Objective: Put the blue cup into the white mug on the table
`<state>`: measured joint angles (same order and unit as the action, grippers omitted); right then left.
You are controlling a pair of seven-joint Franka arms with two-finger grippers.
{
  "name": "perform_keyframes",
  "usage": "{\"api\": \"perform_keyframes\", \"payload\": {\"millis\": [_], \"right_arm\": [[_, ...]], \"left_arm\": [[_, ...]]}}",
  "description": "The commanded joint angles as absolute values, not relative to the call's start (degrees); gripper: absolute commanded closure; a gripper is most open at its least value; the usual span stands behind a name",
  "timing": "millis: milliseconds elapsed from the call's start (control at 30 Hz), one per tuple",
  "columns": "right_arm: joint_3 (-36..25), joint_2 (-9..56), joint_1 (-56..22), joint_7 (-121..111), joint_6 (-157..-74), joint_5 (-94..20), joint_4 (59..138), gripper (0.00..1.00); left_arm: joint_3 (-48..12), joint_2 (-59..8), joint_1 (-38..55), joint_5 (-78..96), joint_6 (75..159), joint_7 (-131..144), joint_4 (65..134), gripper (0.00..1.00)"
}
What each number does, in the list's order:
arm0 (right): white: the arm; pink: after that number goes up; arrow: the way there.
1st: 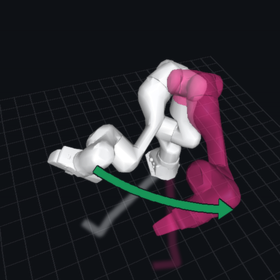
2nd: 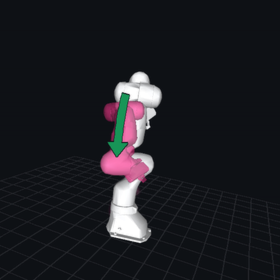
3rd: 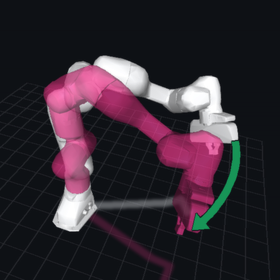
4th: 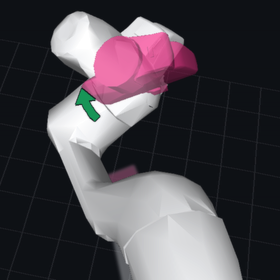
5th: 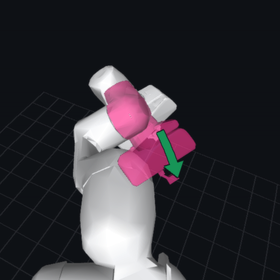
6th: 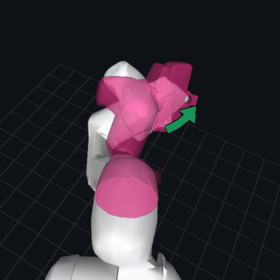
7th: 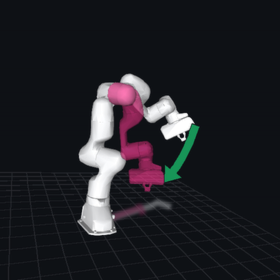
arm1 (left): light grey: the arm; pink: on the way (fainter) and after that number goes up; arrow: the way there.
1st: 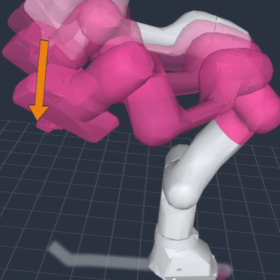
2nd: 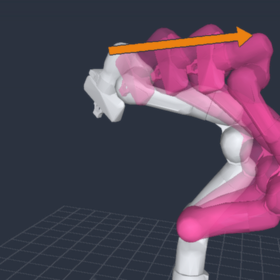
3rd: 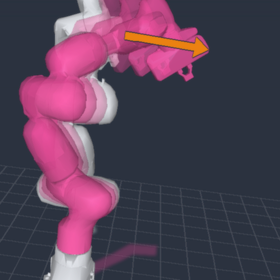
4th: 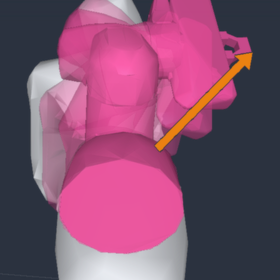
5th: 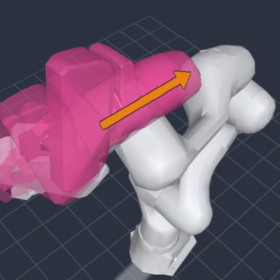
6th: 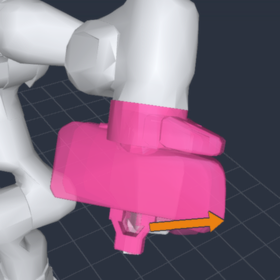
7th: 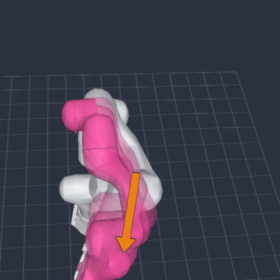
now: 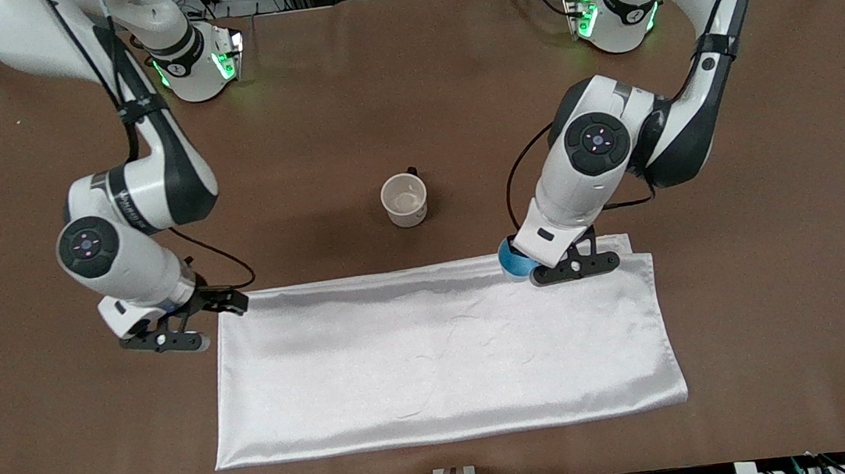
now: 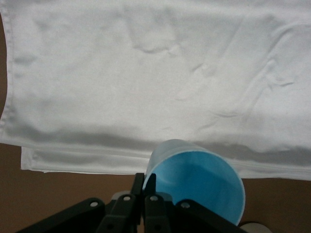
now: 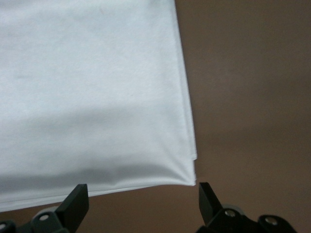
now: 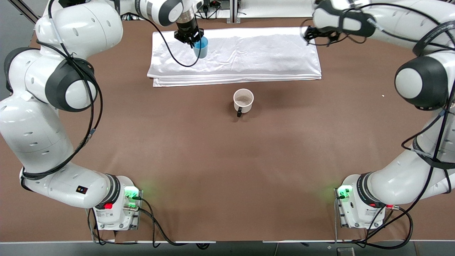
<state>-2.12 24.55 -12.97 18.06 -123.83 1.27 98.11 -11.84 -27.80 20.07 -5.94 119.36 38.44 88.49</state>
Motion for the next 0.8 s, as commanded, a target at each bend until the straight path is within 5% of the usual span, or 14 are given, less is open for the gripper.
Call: {"api": "perform_keyframes", "payload": {"millis": [0,400,767], "right_arm": [[-1.1,26.6,-8.9,11.9,-122.9,1.5,94.2,0.00],[-1.0,23.7,-5.4,6.1,-122.6,1.2,99.7,0.00],[-1.1,12.0,-5.0,4.4,-134.9,1.2,118.6,0.00]], "left_arm": [[-11.5,-26.9,22.0,-7.1,118.4,42.4,88.6,1.00],[-11.8,-27.4,26.2,-6.9,118.4,49.2,88.6,1.00],[-11.9,-27.8,31.0,-6.6,118.4,56.2,88.6,1.00]]}}
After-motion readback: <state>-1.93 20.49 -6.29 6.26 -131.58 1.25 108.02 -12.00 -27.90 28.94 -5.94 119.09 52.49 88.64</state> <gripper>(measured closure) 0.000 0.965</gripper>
